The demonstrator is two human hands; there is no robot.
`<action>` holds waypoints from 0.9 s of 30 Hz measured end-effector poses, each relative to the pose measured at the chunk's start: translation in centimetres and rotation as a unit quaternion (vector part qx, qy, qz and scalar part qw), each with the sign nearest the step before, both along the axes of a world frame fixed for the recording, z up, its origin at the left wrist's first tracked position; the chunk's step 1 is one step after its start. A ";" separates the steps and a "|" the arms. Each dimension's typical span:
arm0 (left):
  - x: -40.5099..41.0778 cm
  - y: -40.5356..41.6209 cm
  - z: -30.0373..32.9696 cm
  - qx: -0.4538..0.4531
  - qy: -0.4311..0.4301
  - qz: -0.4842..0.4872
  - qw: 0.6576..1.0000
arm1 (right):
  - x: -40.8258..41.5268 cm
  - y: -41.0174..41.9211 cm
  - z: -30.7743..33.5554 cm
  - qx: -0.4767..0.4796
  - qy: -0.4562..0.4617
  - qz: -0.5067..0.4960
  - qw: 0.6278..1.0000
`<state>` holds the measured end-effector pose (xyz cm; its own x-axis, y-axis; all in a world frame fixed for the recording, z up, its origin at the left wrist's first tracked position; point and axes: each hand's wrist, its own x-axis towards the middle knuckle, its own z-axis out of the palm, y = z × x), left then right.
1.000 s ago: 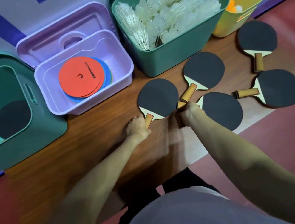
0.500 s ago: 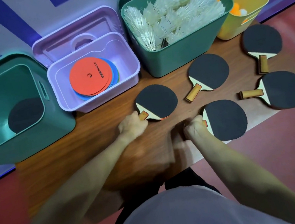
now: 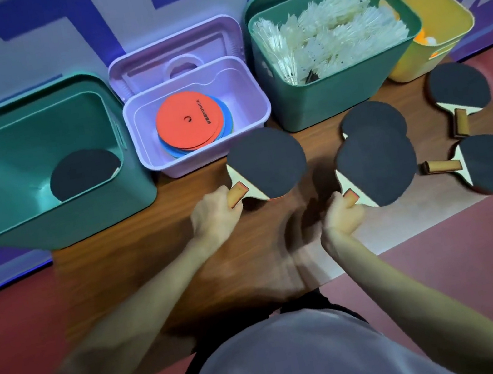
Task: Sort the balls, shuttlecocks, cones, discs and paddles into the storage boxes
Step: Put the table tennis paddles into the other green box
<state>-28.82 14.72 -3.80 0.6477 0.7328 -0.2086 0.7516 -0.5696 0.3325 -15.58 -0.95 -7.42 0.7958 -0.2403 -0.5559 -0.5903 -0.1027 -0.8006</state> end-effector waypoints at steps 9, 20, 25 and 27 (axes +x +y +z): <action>-7.9 7.4 6.2 0.085 -0.096 0.136 0.982 | -5.8 9.8 3.0 0.068 -0.114 0.218 0.967; -21.0 24.3 11.2 0.113 0.015 0.155 0.981 | -11.8 22.3 7.1 0.096 -0.212 0.474 0.849; -23.1 27.7 9.2 0.073 0.088 0.146 0.983 | -13.0 25.8 8.1 0.046 -0.233 0.544 0.805; -23.2 28.7 8.0 0.041 0.107 0.140 0.983 | -13.3 26.7 9.0 0.015 -0.246 0.569 0.784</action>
<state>-52.06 43.41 4.24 0.3654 0.8966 -0.2503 0.9308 -0.3482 0.1115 -28.92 25.80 1.58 0.6056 0.7888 -0.1052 0.2521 -0.3156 -0.9148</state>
